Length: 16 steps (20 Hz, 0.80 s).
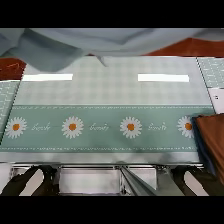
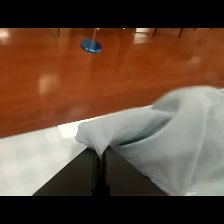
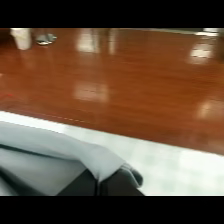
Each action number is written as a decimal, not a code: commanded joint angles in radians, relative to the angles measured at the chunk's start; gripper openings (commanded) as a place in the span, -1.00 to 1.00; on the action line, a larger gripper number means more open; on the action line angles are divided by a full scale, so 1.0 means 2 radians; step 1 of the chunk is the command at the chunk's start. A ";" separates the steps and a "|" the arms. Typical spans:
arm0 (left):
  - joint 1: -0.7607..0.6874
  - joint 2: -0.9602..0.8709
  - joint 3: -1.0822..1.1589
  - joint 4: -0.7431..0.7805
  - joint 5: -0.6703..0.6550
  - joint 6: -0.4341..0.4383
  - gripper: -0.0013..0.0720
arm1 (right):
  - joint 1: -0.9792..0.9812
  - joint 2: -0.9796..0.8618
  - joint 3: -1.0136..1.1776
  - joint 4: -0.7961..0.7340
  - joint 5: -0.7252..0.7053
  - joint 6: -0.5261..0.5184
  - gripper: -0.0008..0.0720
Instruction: Fold the shirts.
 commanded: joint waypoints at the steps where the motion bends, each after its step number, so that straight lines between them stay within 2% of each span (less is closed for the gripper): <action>1: 0.010 0.054 0.003 0.041 -0.037 -0.003 -0.91 | -0.004 0.067 -0.044 -0.084 0.067 0.021 -0.91; 4: 0.010 0.076 -0.049 0.069 -0.051 -0.018 -0.91 | -0.004 0.122 -0.185 -0.100 0.088 0.038 -0.91; 7: -0.003 0.080 -0.166 0.062 -0.065 -0.025 -0.91 | -0.004 0.156 -0.347 -0.071 0.086 0.047 -0.91; 9: -0.032 0.072 -0.266 0.056 -0.051 -0.025 -0.91 | -0.004 0.156 -0.438 -0.056 0.059 0.047 -0.91; 13: -0.110 0.003 -0.437 0.055 0.068 -0.017 -0.91 | -0.004 0.111 -0.562 -0.048 -0.027 0.047 -0.91; 16: -0.142 -0.105 -0.451 0.043 0.166 -0.017 -0.91 | -0.004 0.024 -0.578 -0.048 -0.092 0.039 -0.91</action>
